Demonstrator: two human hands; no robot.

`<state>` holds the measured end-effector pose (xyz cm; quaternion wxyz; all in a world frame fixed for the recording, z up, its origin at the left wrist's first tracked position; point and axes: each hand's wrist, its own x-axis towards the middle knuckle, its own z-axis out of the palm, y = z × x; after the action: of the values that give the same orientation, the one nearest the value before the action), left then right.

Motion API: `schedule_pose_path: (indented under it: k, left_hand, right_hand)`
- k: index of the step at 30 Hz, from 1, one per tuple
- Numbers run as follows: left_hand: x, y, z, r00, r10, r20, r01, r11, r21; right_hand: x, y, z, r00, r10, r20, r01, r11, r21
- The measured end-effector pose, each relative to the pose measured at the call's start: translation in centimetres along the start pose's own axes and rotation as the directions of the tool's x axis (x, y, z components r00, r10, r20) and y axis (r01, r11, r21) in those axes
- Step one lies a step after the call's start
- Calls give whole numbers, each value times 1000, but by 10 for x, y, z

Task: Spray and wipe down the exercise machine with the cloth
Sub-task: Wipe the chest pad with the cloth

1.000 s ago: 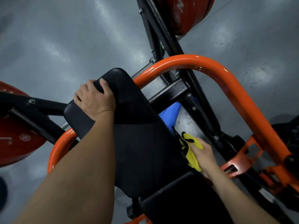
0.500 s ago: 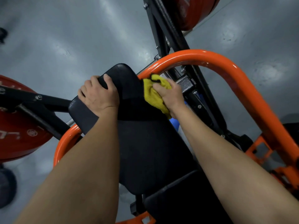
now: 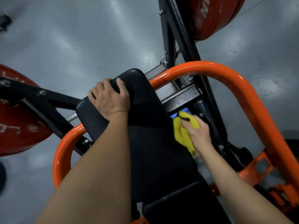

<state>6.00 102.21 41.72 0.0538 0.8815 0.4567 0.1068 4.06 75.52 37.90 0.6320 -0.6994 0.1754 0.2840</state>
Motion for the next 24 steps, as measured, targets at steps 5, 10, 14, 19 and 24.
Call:
schedule_pose_path:
  k: [5,10,14,19,24]
  left_hand:
    - [0,0,0,1000,6,-1,-6,1000,0]
    - [1,-1,1,1000,9,-2,-9,1000,0]
    - [1,0,2,1000,13,0,-13,1000,3]
    - [1,0,2,1000,22,-4,-22,1000,11]
    - [2,-1,4,999,34,-7,-34,999,24]
  right_hand:
    - [68,-98,87,964,-268,1,267,962,-58]
    - [84,-101,82,933,-342,111,349,936,-50]
    - [47,-11,30,992,-83,100,73,992,101]
    - [5,24,-7,1000,-7,15,5,997,80]
    - [43,-79,54,944,-326,39,329,937,-120]
